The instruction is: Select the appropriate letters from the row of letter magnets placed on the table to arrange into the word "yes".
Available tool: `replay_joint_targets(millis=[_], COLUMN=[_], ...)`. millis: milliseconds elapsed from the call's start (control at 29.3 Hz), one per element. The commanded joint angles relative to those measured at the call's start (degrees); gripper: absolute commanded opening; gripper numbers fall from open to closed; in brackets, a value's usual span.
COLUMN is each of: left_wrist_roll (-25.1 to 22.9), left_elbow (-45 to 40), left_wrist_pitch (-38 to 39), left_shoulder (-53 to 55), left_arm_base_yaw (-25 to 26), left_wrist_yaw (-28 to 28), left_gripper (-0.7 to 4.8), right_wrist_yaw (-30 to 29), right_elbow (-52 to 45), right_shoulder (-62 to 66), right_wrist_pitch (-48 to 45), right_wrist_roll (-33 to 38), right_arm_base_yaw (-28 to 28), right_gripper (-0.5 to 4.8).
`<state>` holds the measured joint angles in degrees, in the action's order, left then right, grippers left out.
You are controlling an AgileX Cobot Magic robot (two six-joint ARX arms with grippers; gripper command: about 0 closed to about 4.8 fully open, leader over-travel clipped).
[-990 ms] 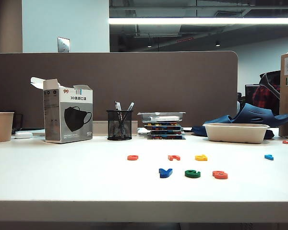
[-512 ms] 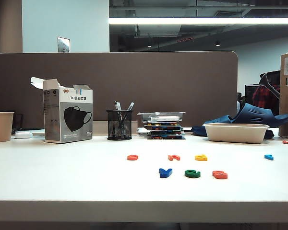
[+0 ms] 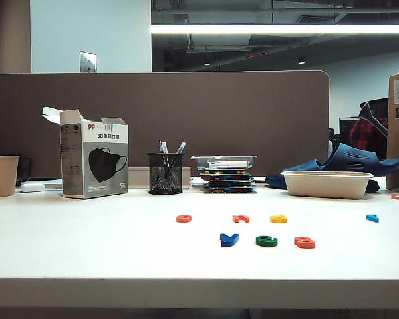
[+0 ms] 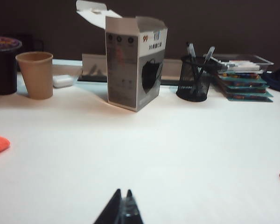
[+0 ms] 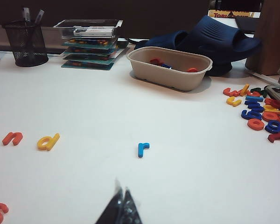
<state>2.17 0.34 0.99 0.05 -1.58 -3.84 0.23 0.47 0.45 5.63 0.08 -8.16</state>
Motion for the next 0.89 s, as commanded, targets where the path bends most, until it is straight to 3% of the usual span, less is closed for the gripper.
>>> replay_joint_targets(millis=[34,888], left_wrist_roll=[-0.31,-0.20], left_elbow=[0.11,0.11], left_wrist_pitch=[-0.81,-0.24], left_shoulder=[0.00,0.02], left_arm_base_yaw=[0.02,-0.04], left_wrist_yaw=[0.20,-0.04], left_gripper=[-0.05,-0.05], right_wrist_yaw=[-0.02,0.00], right_elbow=[-0.44,-0.44], right_shoulder=[-0.48,-0.48], right_wrist_pitch=[-0.74,-0.72], right_wrist_roll=[-0.11,-0.11], right_arm_base_yaw=[0.00,0.00], right_gripper=[0.00,0.00])
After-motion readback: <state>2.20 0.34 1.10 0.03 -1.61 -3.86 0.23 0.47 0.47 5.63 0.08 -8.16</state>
